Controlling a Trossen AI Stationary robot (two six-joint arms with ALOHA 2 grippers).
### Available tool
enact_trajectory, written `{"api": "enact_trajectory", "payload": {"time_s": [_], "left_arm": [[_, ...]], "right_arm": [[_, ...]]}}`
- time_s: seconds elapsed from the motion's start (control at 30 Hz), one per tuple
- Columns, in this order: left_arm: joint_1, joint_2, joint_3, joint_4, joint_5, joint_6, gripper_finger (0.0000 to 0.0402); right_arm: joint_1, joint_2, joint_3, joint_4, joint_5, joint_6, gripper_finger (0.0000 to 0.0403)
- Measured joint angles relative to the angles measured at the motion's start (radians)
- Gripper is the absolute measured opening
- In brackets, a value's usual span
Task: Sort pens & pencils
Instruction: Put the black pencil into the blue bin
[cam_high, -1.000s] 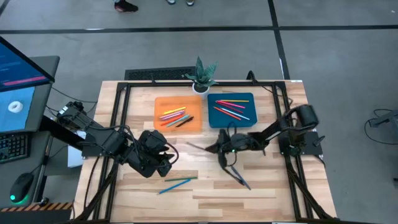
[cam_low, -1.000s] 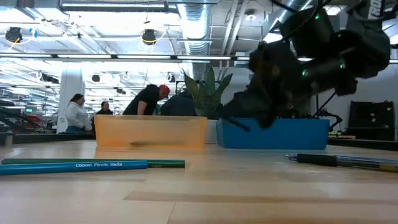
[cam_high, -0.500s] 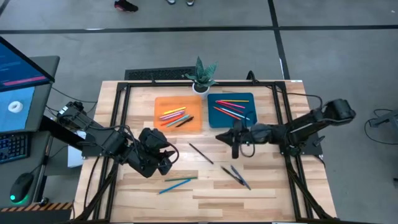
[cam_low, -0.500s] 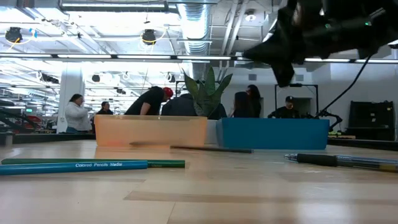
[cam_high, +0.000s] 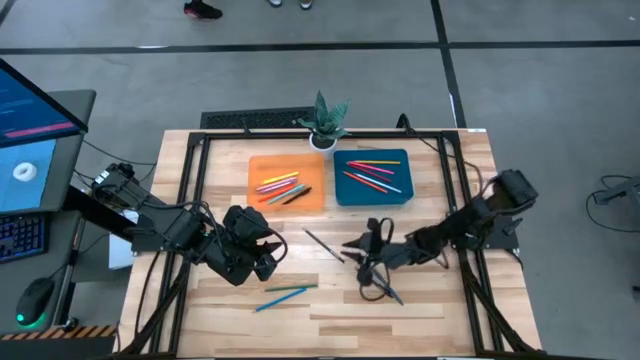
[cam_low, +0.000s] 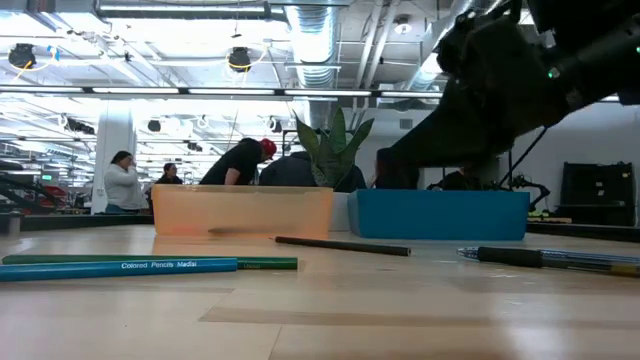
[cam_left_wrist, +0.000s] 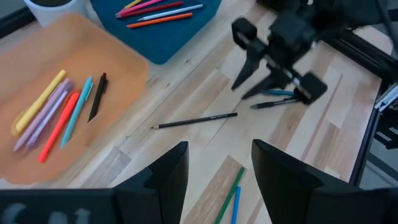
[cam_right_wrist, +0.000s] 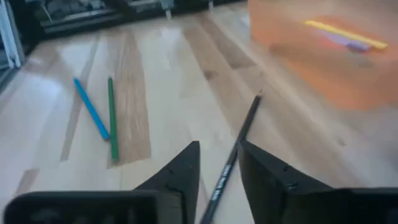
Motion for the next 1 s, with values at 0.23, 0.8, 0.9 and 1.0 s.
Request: {"api": "enact_trajectory", "payload": {"time_s": [0.23,0.8,0.9,1.0], "left_arm": [[0.000,0.000,0.000,0.000,0.000,-0.005,0.0167],[0.000,0.000,0.000,-0.004,0.002,0.005,0.0167],[0.000,0.000,0.000,-0.004,0.002,0.005,0.0167],[0.000,0.000,0.000,-0.004,0.002,0.013,0.0167]], "right_arm": [[0.002,0.195,0.101,0.013,0.081,0.065,0.0184],[0.014,0.448,0.182,0.121,0.184,0.233,0.0154],[0.019,0.435,0.182,0.078,0.183,0.259,0.0097],[0.017,0.431,0.180,0.045,0.185,0.274,0.0038]]}}
